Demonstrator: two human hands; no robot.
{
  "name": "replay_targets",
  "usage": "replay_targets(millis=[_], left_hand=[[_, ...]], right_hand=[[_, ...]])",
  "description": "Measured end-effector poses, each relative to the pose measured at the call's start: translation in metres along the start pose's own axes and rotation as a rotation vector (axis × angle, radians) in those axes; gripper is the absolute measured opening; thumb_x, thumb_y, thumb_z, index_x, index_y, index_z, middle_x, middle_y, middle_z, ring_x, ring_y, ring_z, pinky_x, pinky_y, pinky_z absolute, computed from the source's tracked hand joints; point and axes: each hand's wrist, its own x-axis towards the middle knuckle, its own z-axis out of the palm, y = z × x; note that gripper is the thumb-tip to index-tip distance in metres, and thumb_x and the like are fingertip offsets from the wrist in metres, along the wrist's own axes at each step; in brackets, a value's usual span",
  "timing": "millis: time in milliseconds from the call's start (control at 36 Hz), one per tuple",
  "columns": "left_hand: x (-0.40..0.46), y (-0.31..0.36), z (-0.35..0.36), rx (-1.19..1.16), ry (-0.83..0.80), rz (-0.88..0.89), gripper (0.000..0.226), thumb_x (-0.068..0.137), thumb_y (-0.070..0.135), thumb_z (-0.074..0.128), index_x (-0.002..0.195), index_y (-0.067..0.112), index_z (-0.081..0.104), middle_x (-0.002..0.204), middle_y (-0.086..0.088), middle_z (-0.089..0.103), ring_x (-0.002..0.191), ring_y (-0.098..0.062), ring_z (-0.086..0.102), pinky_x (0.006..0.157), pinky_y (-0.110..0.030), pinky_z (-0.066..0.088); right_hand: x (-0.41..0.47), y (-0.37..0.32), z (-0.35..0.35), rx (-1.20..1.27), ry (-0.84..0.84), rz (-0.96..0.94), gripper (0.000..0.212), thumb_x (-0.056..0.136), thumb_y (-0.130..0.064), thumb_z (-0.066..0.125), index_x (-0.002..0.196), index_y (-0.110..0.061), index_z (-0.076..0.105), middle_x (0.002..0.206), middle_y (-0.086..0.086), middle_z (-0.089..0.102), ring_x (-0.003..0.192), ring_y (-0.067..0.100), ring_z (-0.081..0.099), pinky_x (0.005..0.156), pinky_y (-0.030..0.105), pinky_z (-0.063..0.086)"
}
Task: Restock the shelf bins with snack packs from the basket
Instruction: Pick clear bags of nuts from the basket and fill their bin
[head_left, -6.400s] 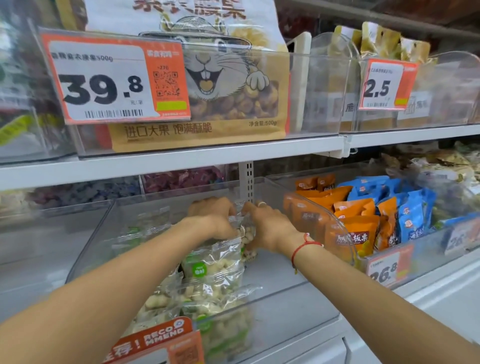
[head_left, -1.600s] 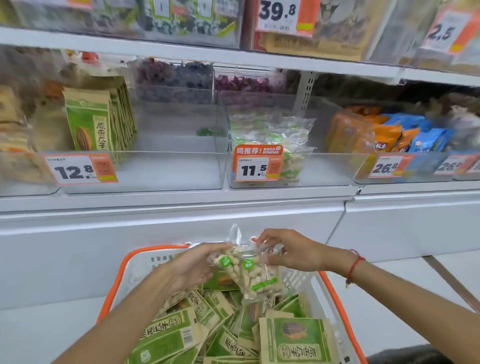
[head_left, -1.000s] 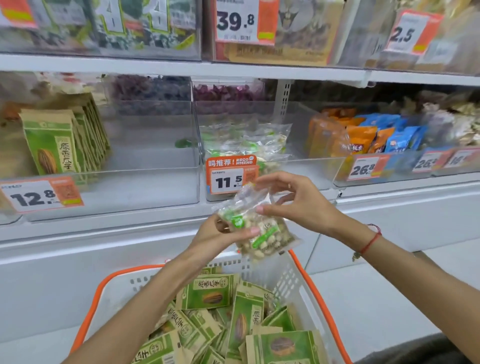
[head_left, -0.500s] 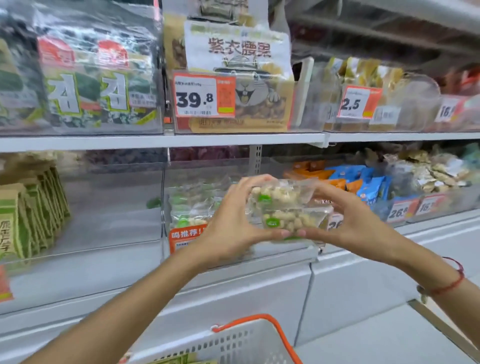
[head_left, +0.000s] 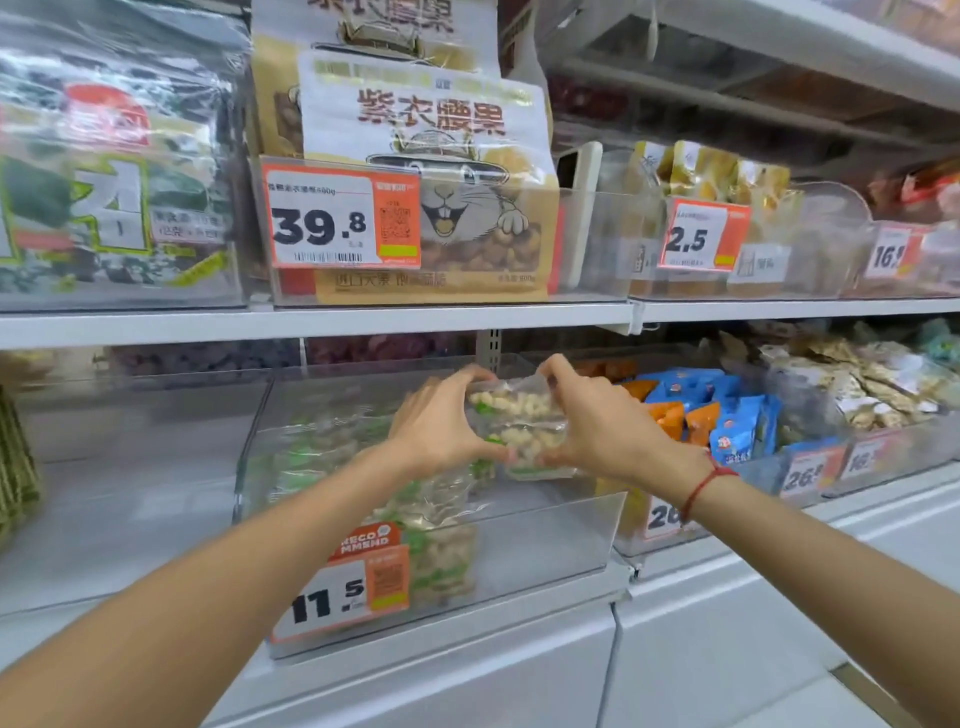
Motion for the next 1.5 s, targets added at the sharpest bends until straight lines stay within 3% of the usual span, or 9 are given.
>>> replay_targets(millis=[222,417,556,639,722,861,1028,1361,1500], left_hand=[[0.013,-0.017,0.012,0.220,-0.158,-0.125,0.091,0.055,0.062,0.080,0.133,0.031,0.046,0.130,0.003,0.057,0.124,-0.023,0.048,0.096,-0.036,0.042],[0.014,-0.022,0.016,0.445,-0.164,-0.097,0.098,0.056,0.068,0.075,0.139,0.031,0.039,0.139,0.001,0.044,0.128,-0.024,0.035,0.103,-0.039,0.035],[0.014,-0.018,0.013,0.434,-0.212,-0.016,0.092,0.062,0.061,0.077,0.139,0.033,0.037,0.136,0.003,0.052,0.125,-0.022,0.038,0.100,-0.036,0.034],[0.016,-0.016,0.012,0.496,-0.195,-0.001,0.087,0.063,0.064,0.074,0.137,0.033,0.041,0.130,0.002,0.057,0.124,-0.023,0.041,0.102,-0.038,0.032],[0.020,-0.015,0.013,0.546,-0.206,0.001,0.082,0.065,0.065,0.072,0.136,0.034,0.043,0.129,0.000,0.057,0.126,-0.023,0.039,0.105,-0.040,0.028],[0.021,-0.015,0.014,0.655,-0.308,0.006,0.085,0.068,0.072,0.064,0.140,0.031,0.043,0.140,-0.001,0.045,0.132,-0.024,0.030,0.110,-0.042,0.021],[0.017,-0.019,0.012,0.615,-0.235,0.016,0.079,0.065,0.071,0.067,0.129,0.028,0.049,0.124,0.000,0.058,0.120,-0.022,0.042,0.100,-0.038,0.029],[0.015,-0.023,0.003,0.704,-0.174,0.085,0.067,0.069,0.078,0.056,0.114,0.028,0.065,0.117,-0.001,0.062,0.119,-0.019,0.045,0.108,-0.039,0.027],[0.012,-0.028,0.005,0.668,-0.163,0.093,0.064,0.071,0.077,0.055,0.114,0.030,0.063,0.119,0.003,0.063,0.118,-0.018,0.046,0.108,-0.040,0.026]], right_hand=[[0.032,-0.001,0.036,0.061,-0.292,0.038,0.078,0.060,-0.031,0.089,0.121,-0.013,0.043,0.099,0.002,0.049,0.088,0.019,0.046,0.062,0.027,0.037],[0.044,0.005,0.056,0.288,-0.428,0.125,0.080,0.063,-0.029,0.088,0.127,-0.012,0.042,0.110,0.001,0.052,0.110,0.023,0.053,0.083,0.029,0.045],[0.040,0.005,0.062,0.222,-0.415,0.159,0.100,0.062,-0.034,0.088,0.139,-0.007,0.031,0.129,0.009,0.050,0.117,0.027,0.050,0.093,0.034,0.047],[0.032,0.003,0.057,0.080,-0.224,0.038,0.119,0.057,-0.038,0.089,0.148,-0.017,0.014,0.140,0.010,0.035,0.127,0.029,0.040,0.101,0.045,0.041],[0.028,0.000,0.055,-0.169,-0.108,-0.183,0.102,0.065,-0.043,0.083,0.144,-0.017,0.024,0.134,0.007,0.041,0.120,0.026,0.042,0.098,0.039,0.040],[0.036,-0.005,0.060,-0.307,-0.183,-0.240,0.079,0.073,-0.046,0.076,0.138,-0.015,0.041,0.130,0.007,0.052,0.121,0.025,0.045,0.100,0.039,0.036],[0.049,-0.011,0.056,-0.230,-0.281,-0.198,0.077,0.069,-0.042,0.081,0.132,-0.015,0.046,0.124,0.007,0.060,0.112,0.027,0.057,0.089,0.037,0.046],[0.044,-0.014,0.045,-0.350,-0.240,-0.361,0.079,0.074,-0.042,0.076,0.139,-0.019,0.037,0.137,0.004,0.044,0.124,0.024,0.043,0.098,0.037,0.038],[0.041,-0.007,0.046,-0.269,-0.187,-0.353,0.045,0.082,-0.040,0.069,0.121,-0.023,0.054,0.118,0.002,0.056,0.110,0.023,0.053,0.077,0.031,0.039]])
